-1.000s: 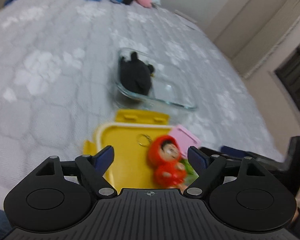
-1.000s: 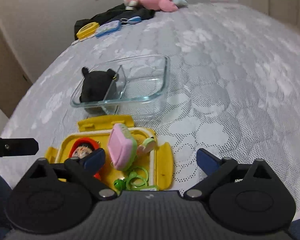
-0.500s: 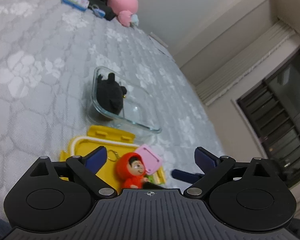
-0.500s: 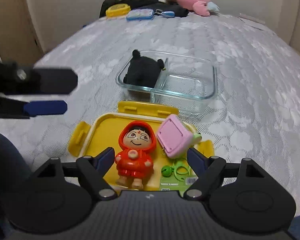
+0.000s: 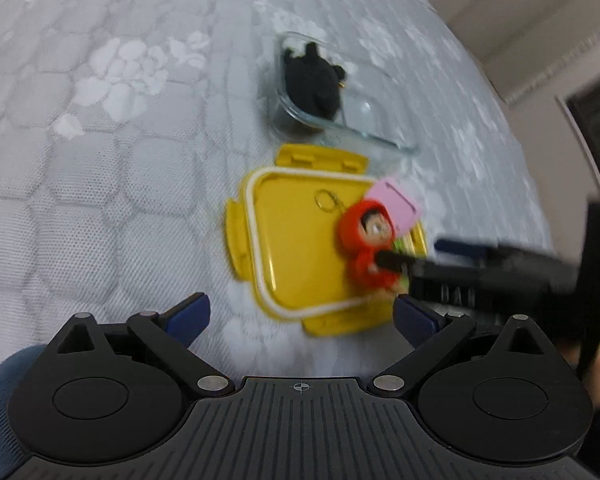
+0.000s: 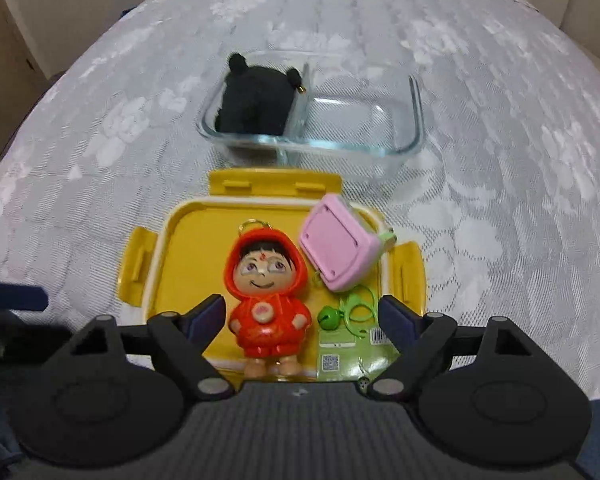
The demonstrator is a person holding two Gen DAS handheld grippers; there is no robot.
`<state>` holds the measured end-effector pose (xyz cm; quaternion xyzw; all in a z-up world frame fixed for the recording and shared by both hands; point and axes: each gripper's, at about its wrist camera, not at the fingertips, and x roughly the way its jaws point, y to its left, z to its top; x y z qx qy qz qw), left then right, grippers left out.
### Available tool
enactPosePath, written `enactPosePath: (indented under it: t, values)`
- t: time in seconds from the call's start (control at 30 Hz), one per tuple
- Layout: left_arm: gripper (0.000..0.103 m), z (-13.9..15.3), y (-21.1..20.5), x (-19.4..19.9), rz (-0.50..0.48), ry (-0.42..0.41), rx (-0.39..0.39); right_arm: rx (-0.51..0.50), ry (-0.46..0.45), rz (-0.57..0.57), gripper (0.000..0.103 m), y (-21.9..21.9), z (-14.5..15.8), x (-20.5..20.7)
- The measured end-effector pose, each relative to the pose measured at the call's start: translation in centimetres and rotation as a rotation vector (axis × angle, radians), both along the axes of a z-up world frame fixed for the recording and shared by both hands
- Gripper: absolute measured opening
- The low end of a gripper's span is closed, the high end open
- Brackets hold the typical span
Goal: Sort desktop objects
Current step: 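Lower the right tool onto the red-hooded doll and grasp it, then place the red doll in the glass container beside the plush, open right tool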
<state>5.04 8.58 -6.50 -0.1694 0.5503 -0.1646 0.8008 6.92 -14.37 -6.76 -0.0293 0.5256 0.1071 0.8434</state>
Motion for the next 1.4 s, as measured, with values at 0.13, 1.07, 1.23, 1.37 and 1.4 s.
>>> enactPosePath:
  t: [0.13,1.07,1.23,1.37,1.4]
  values:
    - [0.103,-0.3,-0.4,-0.5,-0.095,-0.039,-0.012,-0.012,0.037,0.051,0.087,1.4,-0.1,0.8]
    - [0.103,-2.7,-0.9,0.2,-0.266,0.038,-0.194,0.069,-0.131,0.001,0.054,-1.9,9.7,10.1]
    - [0.103,-3.2,-0.3,0.6,-0.237,0.056,-0.227,0.154,-0.075,-0.112,0.054,-2.4,6.5,14.7]
    - [0.103,-3.3,0.0,0.5,-0.221,0.053,-0.249,0.153,-0.014,-0.195,0.054,-1.9,2.0,16.6]
    - [0.103,-3.3,0.0,0.6,-0.22,0.053,-0.25,0.151,-0.003,-0.211,0.054,-1.9,1.0,16.6]
